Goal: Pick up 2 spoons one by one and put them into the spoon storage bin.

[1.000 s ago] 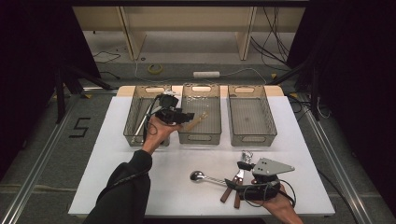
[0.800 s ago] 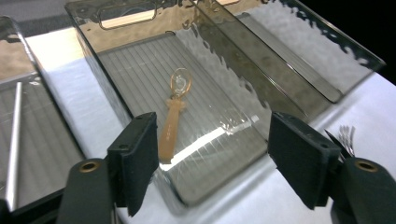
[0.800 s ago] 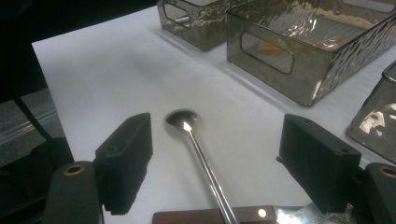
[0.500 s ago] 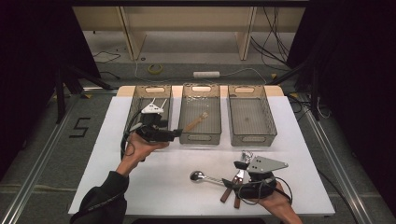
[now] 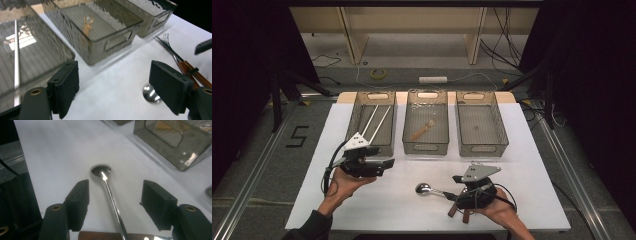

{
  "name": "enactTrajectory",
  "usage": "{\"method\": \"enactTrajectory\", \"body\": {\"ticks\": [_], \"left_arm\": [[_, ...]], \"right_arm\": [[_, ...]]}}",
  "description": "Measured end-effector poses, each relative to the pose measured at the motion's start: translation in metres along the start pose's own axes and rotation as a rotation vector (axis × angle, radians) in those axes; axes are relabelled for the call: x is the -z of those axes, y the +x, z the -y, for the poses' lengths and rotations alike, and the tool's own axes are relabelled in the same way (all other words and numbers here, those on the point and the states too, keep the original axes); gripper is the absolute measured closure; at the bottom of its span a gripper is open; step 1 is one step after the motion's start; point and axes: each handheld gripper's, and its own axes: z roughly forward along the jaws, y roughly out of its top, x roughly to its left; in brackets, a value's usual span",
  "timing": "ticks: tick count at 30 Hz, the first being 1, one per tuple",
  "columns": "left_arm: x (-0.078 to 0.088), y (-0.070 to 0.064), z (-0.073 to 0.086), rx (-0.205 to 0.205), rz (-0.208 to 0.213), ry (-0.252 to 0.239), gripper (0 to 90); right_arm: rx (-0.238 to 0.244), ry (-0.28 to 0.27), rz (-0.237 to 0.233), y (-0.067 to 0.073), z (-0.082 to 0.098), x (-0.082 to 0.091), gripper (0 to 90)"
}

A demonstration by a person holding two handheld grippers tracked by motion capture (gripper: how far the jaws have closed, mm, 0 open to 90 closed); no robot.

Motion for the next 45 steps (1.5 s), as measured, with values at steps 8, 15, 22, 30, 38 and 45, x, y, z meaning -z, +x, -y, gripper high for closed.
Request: {"method": "enactTrajectory", "body": {"ticks": [8, 15, 22, 30, 38, 45], "left_arm": [[0.017, -0.006, 0.016, -0.011, -0.006, -0.051, 23.1], [0.024, -0.012, 0.027, -0.03, -0.033, -0.045, 21.4], [0.035, -0.013, 0.034, -0.013, -0.044, -0.072, 20.9], [0.041, -0.016, 0.038, -0.005, -0.035, -0.097, 19.9], [0.043, -0.016, 0.04, 0.001, -0.026, -0.102, 19.2], [0.04, -0.018, 0.04, -0.01, -0.029, -0.085, 18.9]], "right_arm": [[0.029, 0.082, -0.006, -0.003, -0.004, -0.018, 47.7], [0.042, 0.132, -0.012, -0.005, -0.006, -0.029, 54.7], [0.06, 0.175, -0.009, -0.005, -0.007, -0.038, 60.8], [0.066, 0.212, -0.018, -0.005, -0.007, -0.049, 65.6], [0.087, 0.244, -0.035, -0.004, -0.008, -0.056, 70.5], [0.101, 0.279, -0.037, -0.003, -0.008, -0.062, 73.1]]}}
